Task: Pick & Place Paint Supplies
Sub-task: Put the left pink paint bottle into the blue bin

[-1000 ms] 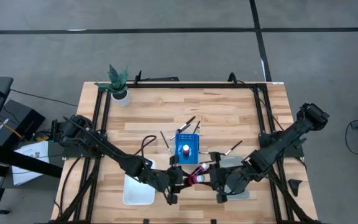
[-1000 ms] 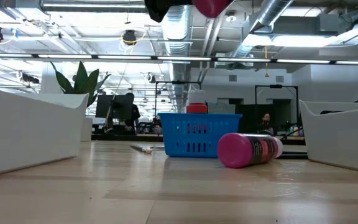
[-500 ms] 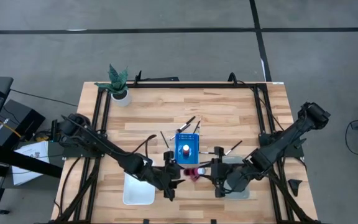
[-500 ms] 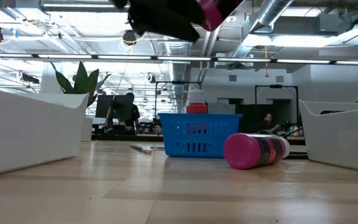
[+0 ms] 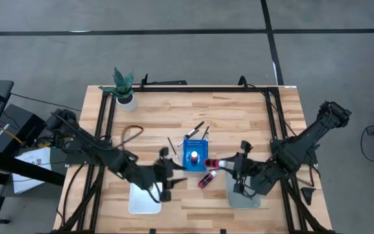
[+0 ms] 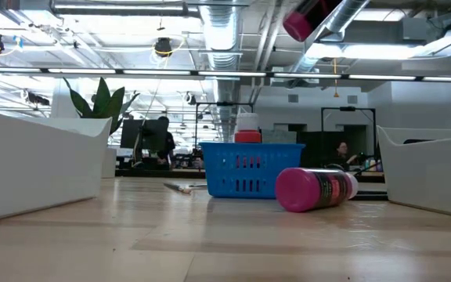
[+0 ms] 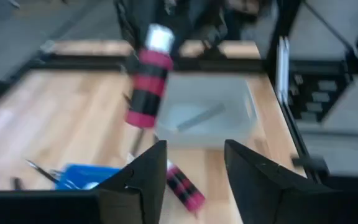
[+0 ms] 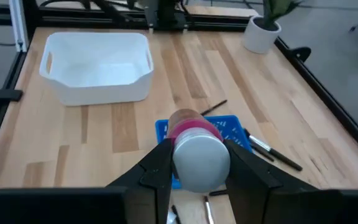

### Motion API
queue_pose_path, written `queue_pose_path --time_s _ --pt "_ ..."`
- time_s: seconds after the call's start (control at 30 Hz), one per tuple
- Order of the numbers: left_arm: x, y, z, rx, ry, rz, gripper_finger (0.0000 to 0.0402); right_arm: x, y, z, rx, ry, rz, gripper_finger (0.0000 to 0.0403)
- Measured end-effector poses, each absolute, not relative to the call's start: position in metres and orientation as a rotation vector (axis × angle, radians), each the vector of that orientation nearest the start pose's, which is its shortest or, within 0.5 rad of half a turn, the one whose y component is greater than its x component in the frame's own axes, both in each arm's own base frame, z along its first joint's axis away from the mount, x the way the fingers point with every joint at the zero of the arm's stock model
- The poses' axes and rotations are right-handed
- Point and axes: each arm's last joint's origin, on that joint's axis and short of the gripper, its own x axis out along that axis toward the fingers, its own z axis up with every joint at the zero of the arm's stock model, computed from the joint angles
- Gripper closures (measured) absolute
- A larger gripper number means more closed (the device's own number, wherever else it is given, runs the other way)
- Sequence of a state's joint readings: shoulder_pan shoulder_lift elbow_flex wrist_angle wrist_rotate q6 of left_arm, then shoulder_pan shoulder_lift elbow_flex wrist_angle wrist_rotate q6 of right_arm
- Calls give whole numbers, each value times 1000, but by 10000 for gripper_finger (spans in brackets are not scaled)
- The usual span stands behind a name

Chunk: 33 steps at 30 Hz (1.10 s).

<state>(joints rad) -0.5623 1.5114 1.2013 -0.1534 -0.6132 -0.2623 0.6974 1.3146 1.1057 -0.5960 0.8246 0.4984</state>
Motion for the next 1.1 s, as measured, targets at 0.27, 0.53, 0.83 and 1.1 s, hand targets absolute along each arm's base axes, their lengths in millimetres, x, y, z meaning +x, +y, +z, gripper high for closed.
queue_pose_path --time_s 0.27,0.53,0.83,1.1 --pt "249 -151 314 -30 265 135 296 217 103 333 67 534 -197 291" --pt "216 -126 315 -109 154 131 311 231 41 353 189 583 -196 291" --pt "203 -121 317 -62 33 94 312 268 4 382 221 742 -207 291" --pt "201 -123 318 -68 20 83 315 304 -9 412 218 952 -247 291"
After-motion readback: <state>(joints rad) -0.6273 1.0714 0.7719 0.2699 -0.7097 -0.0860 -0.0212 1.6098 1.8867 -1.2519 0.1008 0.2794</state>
